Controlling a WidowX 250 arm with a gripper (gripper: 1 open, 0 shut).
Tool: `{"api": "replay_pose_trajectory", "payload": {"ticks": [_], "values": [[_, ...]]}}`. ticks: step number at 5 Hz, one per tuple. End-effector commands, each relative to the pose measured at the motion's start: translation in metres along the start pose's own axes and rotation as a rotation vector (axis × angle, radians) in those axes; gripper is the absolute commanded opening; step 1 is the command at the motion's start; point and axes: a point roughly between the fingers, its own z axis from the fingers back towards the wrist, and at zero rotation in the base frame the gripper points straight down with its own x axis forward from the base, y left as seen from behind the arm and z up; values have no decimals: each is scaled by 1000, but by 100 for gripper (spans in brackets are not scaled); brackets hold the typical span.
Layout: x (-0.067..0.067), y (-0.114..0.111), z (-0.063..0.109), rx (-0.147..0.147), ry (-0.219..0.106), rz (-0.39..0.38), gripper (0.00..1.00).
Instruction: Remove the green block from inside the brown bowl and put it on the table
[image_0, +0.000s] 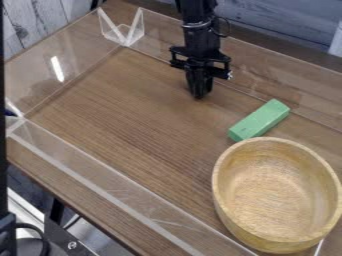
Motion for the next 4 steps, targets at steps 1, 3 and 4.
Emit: {"api": "replay_pose_trajectory", "payload": {"ticks": [1, 3, 4], "values": [[13, 1, 26, 19, -81, -6, 0], [11, 0, 33, 13, -84, 5, 100], [9, -2, 46, 8, -106, 7, 100]]}}
